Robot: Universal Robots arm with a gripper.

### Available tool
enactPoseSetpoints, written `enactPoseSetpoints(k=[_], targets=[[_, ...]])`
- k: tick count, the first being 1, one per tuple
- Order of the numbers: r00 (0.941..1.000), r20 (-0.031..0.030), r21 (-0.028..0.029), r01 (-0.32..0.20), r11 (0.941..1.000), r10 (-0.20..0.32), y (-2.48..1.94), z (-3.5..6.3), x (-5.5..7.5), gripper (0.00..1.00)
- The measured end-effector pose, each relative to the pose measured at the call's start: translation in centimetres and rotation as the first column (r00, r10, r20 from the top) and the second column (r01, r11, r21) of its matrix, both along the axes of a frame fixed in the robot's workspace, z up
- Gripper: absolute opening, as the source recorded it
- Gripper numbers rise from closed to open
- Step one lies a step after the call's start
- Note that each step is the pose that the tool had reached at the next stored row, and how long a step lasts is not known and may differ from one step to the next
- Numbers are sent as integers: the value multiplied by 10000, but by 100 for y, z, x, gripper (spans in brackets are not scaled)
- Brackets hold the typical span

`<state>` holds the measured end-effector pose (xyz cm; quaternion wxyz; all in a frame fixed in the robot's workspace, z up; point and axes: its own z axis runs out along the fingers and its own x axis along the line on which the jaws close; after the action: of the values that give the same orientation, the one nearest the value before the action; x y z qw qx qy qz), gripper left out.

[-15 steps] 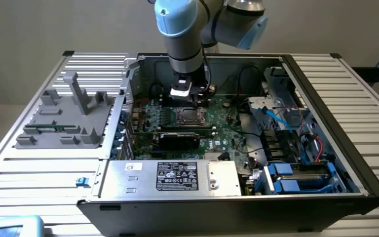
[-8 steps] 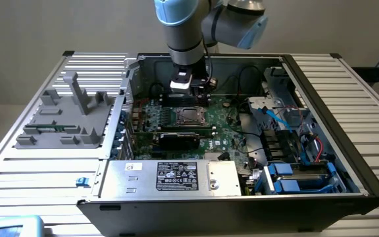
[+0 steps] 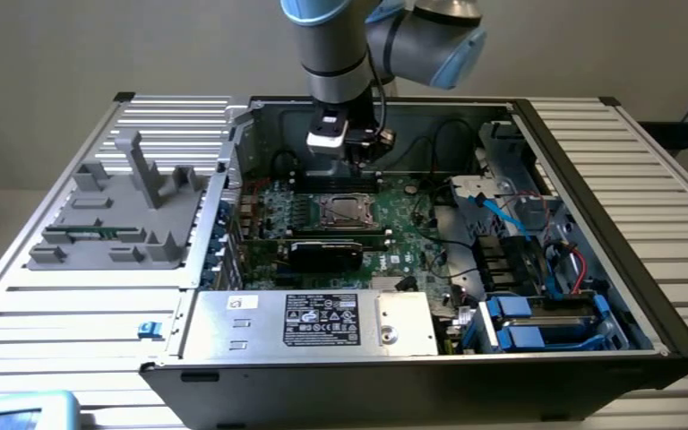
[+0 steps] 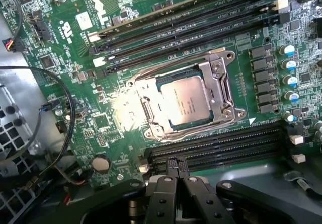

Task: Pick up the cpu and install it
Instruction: 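Install the first cpu locking lever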

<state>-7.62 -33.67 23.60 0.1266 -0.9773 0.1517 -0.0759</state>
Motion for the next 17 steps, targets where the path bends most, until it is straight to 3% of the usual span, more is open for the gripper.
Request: enactPoseSetpoints(k=[6, 8, 11, 15, 17], targets=[[10000, -35, -94, -8, 10000, 7, 0, 11, -81, 11], [10000, -88, -122, -9, 9999, 8, 0, 12, -95, 11], [9996, -271, -173, -14, 9998, 10, -2, 15, -96, 11], [9978, -661, -338, -69, 9994, 46, -2, 19, -95, 11], [9968, -803, -358, -89, 9993, 60, -2, 45, -84, 11]])
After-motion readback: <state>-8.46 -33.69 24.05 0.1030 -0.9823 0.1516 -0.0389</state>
